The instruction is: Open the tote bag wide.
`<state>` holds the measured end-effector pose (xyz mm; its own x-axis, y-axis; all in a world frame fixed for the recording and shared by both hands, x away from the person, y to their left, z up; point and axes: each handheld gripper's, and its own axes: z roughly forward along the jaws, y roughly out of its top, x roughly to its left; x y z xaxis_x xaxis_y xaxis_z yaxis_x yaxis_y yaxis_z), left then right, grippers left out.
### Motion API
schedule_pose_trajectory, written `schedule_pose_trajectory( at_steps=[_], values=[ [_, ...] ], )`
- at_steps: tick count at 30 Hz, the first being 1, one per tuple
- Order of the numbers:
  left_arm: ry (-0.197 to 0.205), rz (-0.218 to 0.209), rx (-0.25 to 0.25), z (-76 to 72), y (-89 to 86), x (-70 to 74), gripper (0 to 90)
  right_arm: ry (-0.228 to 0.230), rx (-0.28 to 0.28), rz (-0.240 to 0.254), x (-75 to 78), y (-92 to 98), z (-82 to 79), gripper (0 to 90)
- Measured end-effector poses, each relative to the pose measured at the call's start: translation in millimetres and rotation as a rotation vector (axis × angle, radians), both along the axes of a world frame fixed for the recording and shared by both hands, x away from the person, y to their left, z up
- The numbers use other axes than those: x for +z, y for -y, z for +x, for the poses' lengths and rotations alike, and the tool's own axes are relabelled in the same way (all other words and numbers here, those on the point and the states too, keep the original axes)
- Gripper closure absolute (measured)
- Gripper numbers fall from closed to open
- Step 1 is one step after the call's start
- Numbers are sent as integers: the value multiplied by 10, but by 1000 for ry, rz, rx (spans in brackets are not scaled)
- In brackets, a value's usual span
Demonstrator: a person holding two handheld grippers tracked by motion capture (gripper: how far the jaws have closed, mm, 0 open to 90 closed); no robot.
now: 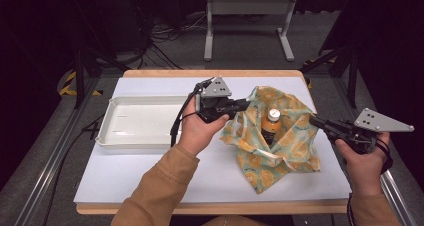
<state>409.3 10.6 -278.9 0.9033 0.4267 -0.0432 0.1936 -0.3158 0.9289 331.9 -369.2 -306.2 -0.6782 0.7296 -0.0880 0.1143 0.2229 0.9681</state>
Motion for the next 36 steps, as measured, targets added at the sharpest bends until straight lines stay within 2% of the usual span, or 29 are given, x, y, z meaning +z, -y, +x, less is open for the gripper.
schedule_pose_trajectory(
  at_steps=[12,19,27,36],
  values=[
    [-51,-4,79,187,-234,-137,872,-21,-60,25,-71,136,36,882],
    [-83,10,93,239,-278,-240,873,-30,-90,22,-109,224,28,880],
    [-85,24,103,254,-289,-300,871,-47,-108,29,-160,307,24,879],
    [-115,56,102,282,-263,-519,868,-88,-103,12,-299,299,65,871]
  ],
)
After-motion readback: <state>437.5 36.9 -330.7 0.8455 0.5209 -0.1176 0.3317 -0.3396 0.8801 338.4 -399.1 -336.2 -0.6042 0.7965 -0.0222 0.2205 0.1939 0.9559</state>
